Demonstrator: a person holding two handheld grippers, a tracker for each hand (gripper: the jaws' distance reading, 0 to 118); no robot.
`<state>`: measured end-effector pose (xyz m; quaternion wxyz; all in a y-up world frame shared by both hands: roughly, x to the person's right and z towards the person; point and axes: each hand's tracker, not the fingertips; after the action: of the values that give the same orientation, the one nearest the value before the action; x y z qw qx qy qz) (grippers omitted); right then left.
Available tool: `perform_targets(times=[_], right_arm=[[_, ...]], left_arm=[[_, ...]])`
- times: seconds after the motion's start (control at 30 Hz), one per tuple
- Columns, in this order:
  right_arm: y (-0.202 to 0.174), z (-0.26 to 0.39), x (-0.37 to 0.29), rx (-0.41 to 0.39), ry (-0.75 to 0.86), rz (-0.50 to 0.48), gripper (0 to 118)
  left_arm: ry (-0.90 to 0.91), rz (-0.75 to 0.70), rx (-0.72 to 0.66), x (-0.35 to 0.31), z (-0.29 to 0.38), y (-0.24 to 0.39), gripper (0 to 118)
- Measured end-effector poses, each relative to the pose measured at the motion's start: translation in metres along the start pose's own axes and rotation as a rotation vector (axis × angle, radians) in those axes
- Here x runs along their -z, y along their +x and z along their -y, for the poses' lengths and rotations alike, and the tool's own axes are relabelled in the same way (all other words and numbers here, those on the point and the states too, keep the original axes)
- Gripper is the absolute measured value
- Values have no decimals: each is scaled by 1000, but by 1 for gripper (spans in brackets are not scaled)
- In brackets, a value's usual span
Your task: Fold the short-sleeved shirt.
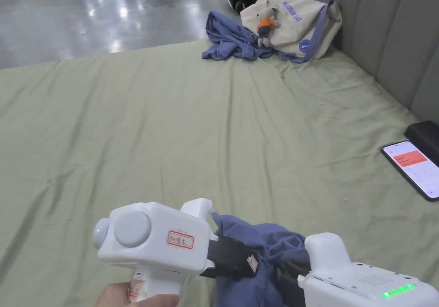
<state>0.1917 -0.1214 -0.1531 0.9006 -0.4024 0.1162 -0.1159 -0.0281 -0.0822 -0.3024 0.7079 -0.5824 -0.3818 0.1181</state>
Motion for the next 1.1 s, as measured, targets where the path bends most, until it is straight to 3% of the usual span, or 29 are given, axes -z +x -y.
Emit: perform_targets(times=[0.23, 0.5, 0.6, 0.83, 1.1], right_arm=[[-24, -15, -88, -40, 183, 4, 2], [-83, -26, -121, -90, 315, -16, 2], [-104, -31, -112, -98, 313, -35, 2], [-160, -45, -59, -125, 264, -66, 2], [-212, -72, -7, -166, 240, -109, 2]], left_arm=[[42, 85, -14, -64, 5, -25, 39], [139, -43, -74, -213, 44, -131, 39], [153, -159, -69, -280, 70, -174, 39], [163, -355, -216, -425, 112, -328, 39], [130, -570, -332, -509, 147, -444, 39]])
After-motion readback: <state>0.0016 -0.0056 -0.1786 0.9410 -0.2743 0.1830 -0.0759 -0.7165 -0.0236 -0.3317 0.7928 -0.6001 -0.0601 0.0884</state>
